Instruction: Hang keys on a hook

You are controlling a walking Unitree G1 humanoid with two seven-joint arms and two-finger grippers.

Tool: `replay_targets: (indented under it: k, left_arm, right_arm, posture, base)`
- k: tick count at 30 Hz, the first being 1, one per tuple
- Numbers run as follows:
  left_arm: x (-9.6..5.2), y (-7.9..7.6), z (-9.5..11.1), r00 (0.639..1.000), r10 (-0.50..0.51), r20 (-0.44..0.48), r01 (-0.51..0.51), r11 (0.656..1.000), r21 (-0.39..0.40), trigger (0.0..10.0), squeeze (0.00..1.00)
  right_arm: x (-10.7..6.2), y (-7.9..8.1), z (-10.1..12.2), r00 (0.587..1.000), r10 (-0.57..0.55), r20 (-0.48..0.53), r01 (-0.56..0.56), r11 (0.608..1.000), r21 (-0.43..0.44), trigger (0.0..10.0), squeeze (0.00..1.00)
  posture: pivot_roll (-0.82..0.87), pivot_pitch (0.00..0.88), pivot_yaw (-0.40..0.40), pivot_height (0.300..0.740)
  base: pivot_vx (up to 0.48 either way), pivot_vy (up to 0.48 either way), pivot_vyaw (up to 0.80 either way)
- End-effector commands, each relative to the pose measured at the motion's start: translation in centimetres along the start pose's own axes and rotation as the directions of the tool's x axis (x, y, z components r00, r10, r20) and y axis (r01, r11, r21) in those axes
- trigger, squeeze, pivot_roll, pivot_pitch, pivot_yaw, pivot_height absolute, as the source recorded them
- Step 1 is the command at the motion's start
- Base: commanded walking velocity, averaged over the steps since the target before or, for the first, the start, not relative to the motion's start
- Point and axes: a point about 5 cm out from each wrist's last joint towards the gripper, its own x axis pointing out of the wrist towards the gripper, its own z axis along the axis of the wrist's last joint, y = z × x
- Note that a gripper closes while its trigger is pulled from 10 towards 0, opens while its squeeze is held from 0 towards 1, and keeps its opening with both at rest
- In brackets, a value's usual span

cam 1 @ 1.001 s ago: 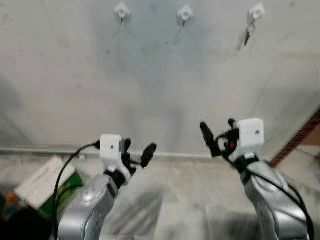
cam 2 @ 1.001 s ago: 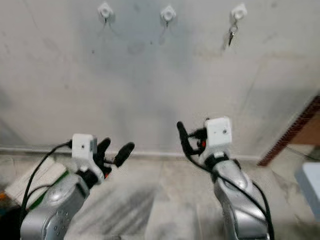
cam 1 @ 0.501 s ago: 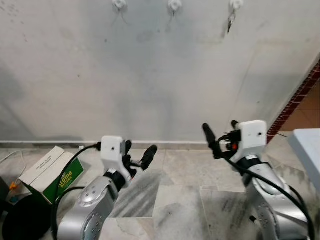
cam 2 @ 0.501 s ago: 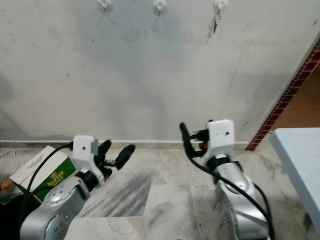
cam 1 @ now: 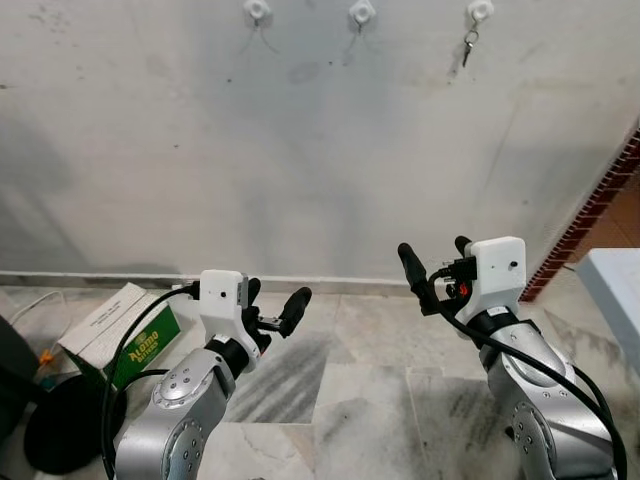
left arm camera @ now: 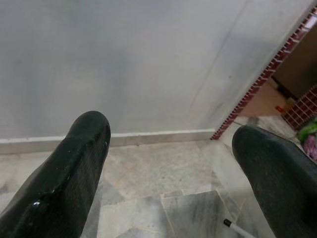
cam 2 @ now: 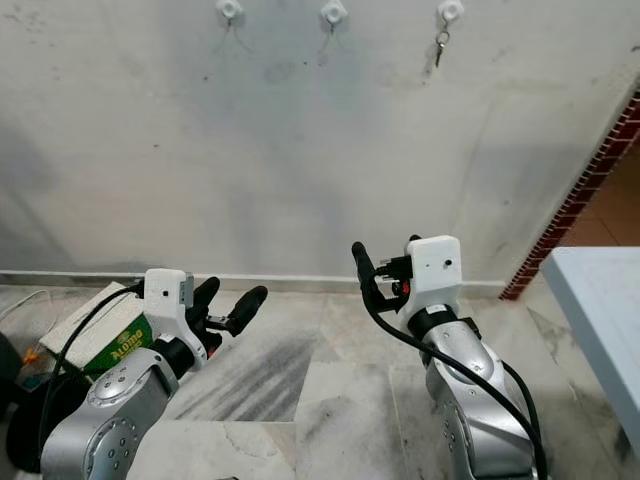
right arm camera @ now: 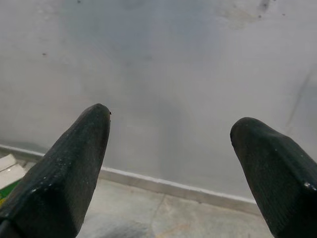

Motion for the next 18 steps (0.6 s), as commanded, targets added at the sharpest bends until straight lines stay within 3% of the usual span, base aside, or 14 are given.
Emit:
replay_targets:
  k: [1,18]
  left_arm:
    - [0.07,0.23,0.17,1.000,0.003,0.004,-0.003,1.000,0.011,10.0,0.00]
    - [0.33,0.40,0.21,1.000,0.010,0.006,-0.011,1.000,0.013,10.0,0.00]
  right_arm:
    - [0.07,-0.04,-0.06,1.000,-0.010,-0.006,0.010,1.000,0.004,10.0,0.00]
    - [0.03,-0.10,-0.06,1.000,-0.019,-0.010,0.018,1.000,-0.005,10.0,0.00]
  posture:
    - [-0.09,0.065,0.034,0.740]
    - [-0.09,0.077,0.033,0.740]
  base:
    - [0.000,0.000,-0.80]
    - [0.000,0.000,-0.79]
